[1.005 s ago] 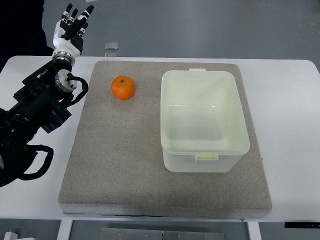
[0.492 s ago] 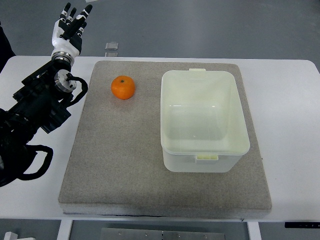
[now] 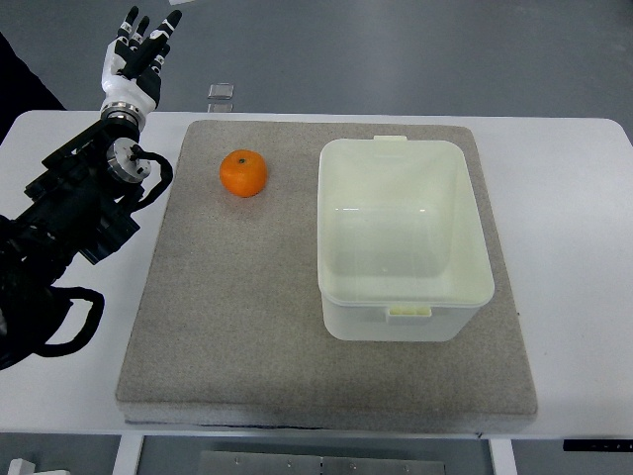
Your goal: Put orange in box with left hand
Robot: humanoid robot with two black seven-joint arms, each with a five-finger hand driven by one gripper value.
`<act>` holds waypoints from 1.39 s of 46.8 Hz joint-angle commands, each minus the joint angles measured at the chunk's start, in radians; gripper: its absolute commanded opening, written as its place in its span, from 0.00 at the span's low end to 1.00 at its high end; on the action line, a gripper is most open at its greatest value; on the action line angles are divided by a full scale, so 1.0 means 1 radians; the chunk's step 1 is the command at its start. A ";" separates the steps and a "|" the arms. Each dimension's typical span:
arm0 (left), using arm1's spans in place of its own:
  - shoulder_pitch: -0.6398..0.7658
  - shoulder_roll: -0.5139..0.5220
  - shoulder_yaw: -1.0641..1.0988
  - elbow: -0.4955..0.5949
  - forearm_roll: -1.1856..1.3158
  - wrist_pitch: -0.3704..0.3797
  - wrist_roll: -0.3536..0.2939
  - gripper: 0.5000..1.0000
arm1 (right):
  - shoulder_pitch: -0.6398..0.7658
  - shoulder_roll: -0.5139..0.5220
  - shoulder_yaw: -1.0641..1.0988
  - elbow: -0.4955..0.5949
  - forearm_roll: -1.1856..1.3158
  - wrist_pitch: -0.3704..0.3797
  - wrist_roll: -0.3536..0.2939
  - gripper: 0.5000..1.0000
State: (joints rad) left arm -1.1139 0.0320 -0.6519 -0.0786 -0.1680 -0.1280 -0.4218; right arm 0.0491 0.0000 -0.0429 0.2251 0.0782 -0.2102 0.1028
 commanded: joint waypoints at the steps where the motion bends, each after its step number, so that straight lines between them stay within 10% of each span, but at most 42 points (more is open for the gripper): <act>1: 0.000 -0.001 0.002 -0.001 0.007 0.013 0.000 0.98 | 0.000 0.000 0.000 0.000 0.000 0.000 0.000 0.89; 40: -0.009 0.008 0.195 -0.033 0.110 -0.008 0.005 0.97 | 0.000 0.000 0.000 0.000 0.000 0.000 0.000 0.89; 65: -0.119 0.065 0.739 -0.030 0.246 -0.249 0.011 0.97 | 0.000 0.000 0.000 0.000 0.000 0.000 0.000 0.89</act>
State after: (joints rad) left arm -1.2226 0.0876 0.0388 -0.1109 0.0259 -0.3460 -0.4105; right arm 0.0491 0.0000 -0.0430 0.2253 0.0782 -0.2100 0.1028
